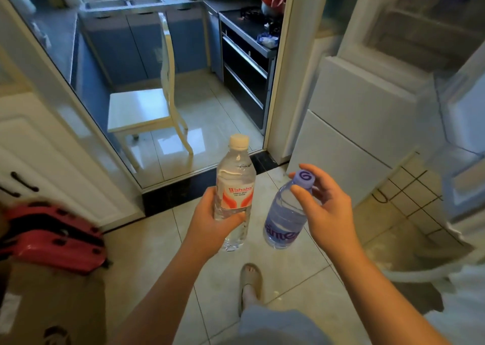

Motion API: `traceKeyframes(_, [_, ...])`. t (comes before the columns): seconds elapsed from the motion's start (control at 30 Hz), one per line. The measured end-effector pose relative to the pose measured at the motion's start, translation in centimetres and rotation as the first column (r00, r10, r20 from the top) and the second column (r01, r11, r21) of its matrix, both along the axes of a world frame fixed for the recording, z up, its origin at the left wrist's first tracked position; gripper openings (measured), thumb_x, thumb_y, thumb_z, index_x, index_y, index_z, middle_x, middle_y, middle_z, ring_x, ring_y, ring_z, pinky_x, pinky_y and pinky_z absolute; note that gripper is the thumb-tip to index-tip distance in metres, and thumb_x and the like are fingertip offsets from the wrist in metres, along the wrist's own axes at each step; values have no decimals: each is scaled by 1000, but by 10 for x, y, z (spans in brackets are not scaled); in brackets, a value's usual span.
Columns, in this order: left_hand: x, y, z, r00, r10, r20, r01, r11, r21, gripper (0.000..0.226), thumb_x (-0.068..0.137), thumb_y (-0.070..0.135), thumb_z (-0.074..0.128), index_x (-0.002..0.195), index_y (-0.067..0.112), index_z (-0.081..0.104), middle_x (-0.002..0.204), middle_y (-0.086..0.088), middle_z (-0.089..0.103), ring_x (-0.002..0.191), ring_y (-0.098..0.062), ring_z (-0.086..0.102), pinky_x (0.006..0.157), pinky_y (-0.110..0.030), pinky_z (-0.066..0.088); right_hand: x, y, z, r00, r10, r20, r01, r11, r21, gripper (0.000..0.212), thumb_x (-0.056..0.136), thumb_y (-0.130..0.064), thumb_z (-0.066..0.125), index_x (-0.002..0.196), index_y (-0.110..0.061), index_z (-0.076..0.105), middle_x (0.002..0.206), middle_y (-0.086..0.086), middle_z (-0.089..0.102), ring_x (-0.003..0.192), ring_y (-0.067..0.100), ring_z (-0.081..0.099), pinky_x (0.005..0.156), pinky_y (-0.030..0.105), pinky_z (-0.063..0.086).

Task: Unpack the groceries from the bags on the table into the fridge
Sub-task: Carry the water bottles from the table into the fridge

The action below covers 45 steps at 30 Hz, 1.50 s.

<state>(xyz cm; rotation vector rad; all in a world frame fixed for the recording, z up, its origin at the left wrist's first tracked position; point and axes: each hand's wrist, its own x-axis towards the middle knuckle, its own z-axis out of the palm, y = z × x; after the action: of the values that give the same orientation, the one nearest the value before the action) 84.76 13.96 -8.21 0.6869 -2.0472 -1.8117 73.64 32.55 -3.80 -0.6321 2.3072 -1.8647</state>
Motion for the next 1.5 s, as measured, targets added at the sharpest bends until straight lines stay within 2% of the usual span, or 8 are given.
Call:
traceKeyframes(0.23, [-122,-57,13,998,-68,7,68,998,-7,53,72,17,80,120,25,59,105,2,73,97,-12,71,80,-26,56,-117,-60,4,999,-33,-35,32,999,-33,37,93,-18,67,117,-44,58,116,-12,68,107,5,63,95,27,53])
traceKeyframes(0.43, [-245,-83,28,987,-159,-20,158,986,-48,46,69,10,79,110,20,59,91,2,72,84,-7,71,66,-17,55,-220,-83,18,992,-117,-55,114,992,-52,36,92,-21,68,125,-31,60,121,-5,67,112,10,62,97,31,53])
traceKeyframes(0.67, [-364,-78,33,940,-339,-30,337,939,-64,46,76,11,82,112,28,58,103,0,71,94,-8,70,76,-24,58,-308,-72,28,948,-304,-95,298,952,-65,36,93,-19,67,127,-29,59,122,-4,67,114,14,62,101,39,51])
traceKeyframes(0.93, [-503,-51,37,837,-546,-49,543,837,-65,51,77,9,82,118,27,58,103,10,73,94,-7,71,76,-23,55,-388,-48,40,792,-602,-102,588,797,-134,38,93,-15,67,127,-29,58,120,-4,67,112,12,63,100,42,51])
traceKeyframes(1.1, [-594,-28,48,752,-655,-75,652,756,-62,65,60,40,80,119,25,57,106,3,71,96,-11,71,82,-34,58,-443,-33,54,691,-712,-125,697,702,-143,39,94,-17,66,127,-37,57,122,-8,65,114,10,62,100,43,51])
traceKeyframes(1.27, [-683,-3,68,646,-747,-154,748,661,-70,51,79,13,82,113,35,52,108,10,67,92,7,67,70,-10,52,-505,-25,74,578,-798,-170,781,601,-171,40,95,-18,65,124,-43,54,122,-11,65,115,6,61,100,36,52])
traceKeyframes(1.43, [-772,12,95,550,-807,-213,814,576,-81,61,81,8,78,125,37,48,119,11,63,106,-7,65,90,-26,55,-572,-18,100,491,-842,-225,792,539,-286,39,95,-14,64,124,-38,56,119,-10,67,113,7,63,93,22,52])
traceKeyframes(1.5, [-803,18,105,509,-825,-246,837,541,-86,61,81,5,77,125,36,49,120,8,65,107,-10,66,88,-26,56,-597,-15,112,473,-847,-242,787,530,-315,38,95,-12,64,125,-33,57,115,-13,68,109,4,64,89,17,52])
